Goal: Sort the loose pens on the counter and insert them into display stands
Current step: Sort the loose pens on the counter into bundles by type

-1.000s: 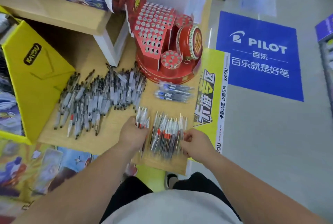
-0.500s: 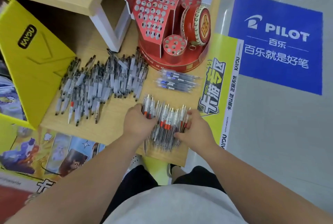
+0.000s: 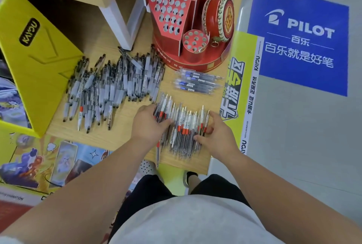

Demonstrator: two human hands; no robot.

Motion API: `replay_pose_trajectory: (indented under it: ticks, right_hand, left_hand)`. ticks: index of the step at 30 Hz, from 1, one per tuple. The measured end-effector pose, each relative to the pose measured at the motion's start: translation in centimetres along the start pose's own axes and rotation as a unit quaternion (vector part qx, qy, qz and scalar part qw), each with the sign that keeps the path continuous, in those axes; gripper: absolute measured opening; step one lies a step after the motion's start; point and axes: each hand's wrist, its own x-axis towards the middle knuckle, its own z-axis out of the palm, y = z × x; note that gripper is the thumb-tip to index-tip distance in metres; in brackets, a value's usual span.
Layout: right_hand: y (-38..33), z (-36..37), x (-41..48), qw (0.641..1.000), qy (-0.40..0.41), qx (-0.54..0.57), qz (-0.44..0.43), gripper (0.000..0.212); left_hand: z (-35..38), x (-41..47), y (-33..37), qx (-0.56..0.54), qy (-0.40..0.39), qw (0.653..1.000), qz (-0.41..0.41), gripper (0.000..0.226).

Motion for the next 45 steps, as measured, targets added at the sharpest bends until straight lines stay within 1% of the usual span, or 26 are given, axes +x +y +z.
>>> replay_pose_trajectory:
  ticks: [6,12,19,24,29,36,38,42,45]
  right_hand:
    - [0.4,0.6,-0.2,1.000,0.028,0.000,-0.005,0.094]
    - [0.9,1.0,0.1,1.000,0.025,0.003,-0.011,0.093]
    - [0.9,0.8,0.3,1.000,0.010,-0.005,-0.014,0.094]
    - [0.6,-0.1,0.8,0.999,-0.016,-0.039,-0.020,0.098]
    - [0.3,-0.9,1.1,0.997,-0.043,-0.054,-0.022,0.100]
    - [-0.1,-1.0,1.1,0.996,-0.052,-0.071,-0.026,0.103]
    - [0.0,-0.9,1.2,0.995,-0.053,-0.075,-0.027,0.104]
    - [0.0,-1.1,1.4,0.994,-0.067,-0.085,-0.035,0.108]
    - [-0.1,-1.1,1.7,0.993,-0.070,-0.091,-0.041,0.104]
  left_hand:
    - [0.2,0.5,-0.2,0.031,0.001,0.999,0.016,0.080]
    - [0.4,0.9,0.1,0.053,0.000,0.998,0.023,0.066]
    - [0.0,1.1,0.5,0.048,-0.015,0.999,0.011,0.076]
    - [-0.7,1.2,1.1,0.047,-0.034,0.998,0.001,0.080]
    - [-1.0,1.1,1.4,0.074,-0.033,0.997,0.000,0.080]
    - [-1.5,0.7,0.5,0.103,-0.049,0.993,-0.011,0.083]
    - [-1.8,0.7,0.2,0.102,-0.055,0.993,-0.025,0.078]
    - [-2.1,0.9,-0.3,0.096,-0.052,0.993,-0.034,0.049]
    - [-2.5,1.4,0.2,0.100,-0.041,0.994,-0.022,0.043]
